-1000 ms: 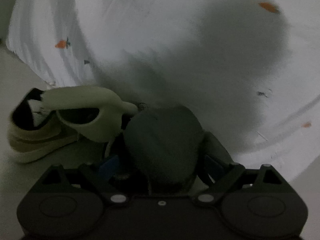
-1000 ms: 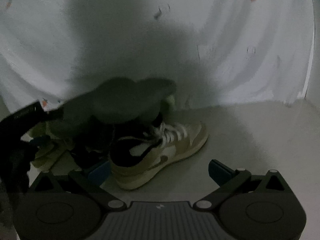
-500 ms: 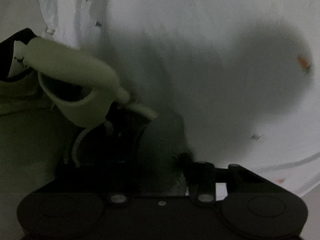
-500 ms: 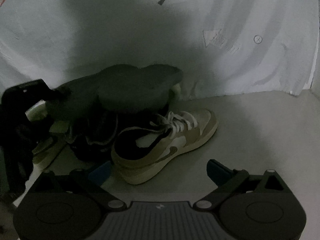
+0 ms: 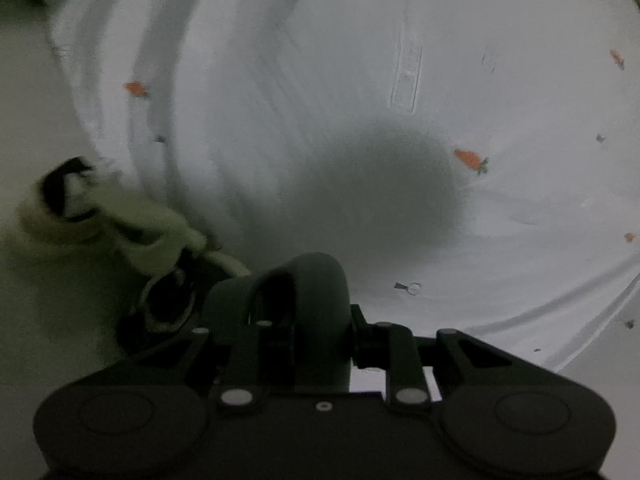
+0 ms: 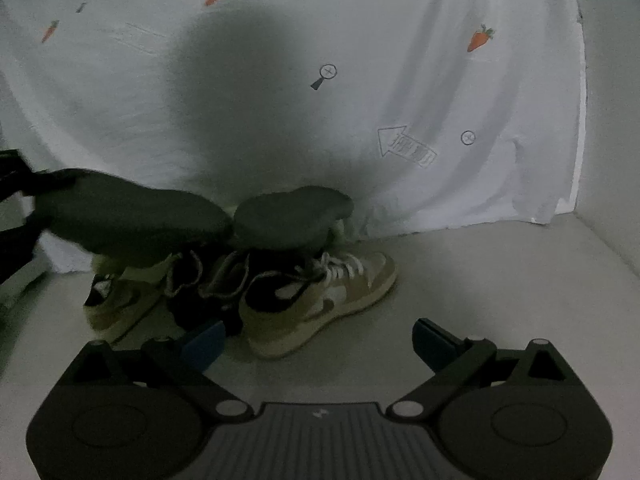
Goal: Organize scattered shoes
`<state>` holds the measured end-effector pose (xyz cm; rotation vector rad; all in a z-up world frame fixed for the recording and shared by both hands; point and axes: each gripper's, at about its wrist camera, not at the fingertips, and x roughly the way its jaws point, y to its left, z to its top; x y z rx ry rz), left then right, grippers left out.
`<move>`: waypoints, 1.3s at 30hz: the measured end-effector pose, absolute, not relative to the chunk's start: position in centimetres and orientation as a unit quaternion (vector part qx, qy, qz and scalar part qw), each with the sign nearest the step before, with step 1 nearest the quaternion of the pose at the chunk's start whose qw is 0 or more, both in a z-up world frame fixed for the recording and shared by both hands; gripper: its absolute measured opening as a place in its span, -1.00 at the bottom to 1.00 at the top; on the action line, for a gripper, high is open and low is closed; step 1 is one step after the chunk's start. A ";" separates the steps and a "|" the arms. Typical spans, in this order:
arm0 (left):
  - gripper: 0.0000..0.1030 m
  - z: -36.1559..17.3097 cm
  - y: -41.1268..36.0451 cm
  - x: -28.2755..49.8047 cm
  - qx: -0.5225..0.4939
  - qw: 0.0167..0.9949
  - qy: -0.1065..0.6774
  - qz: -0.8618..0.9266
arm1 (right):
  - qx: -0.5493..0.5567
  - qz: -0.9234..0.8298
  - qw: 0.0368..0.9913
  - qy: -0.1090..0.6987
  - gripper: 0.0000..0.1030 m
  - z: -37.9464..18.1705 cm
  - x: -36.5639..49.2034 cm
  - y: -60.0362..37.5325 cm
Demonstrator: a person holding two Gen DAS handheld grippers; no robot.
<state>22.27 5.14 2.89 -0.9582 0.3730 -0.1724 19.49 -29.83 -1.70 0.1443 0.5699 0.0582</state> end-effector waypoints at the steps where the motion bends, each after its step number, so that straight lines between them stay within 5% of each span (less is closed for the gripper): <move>1: -0.53 2.8 5.1 21.0 -0.456 0.868 0.182 -0.077 | 0.071 0.031 0.956 0.283 0.92 -1.8 18.8 -29.9; 9: -0.53 1.3 5.2 6.7 -0.481 0.826 0.293 0.011 | 0.075 0.048 0.950 0.299 0.92 -2.4 13.7 -30.2; 16: -0.52 3.6 4.2 2.0 -0.468 0.798 0.375 0.047 | 0.064 0.060 0.948 0.305 0.92 -2.1 11.6 -30.1; 25: -0.42 1.3 2.0 5.2 -0.486 0.778 0.397 0.013 | 0.084 0.020 0.951 0.298 0.92 -2.1 11.8 -31.9; 39: -0.08 0.7 -3.1 20.9 -0.451 0.785 0.416 -0.079 | 0.128 -0.090 0.951 0.268 0.93 -2.1 19.1 -36.3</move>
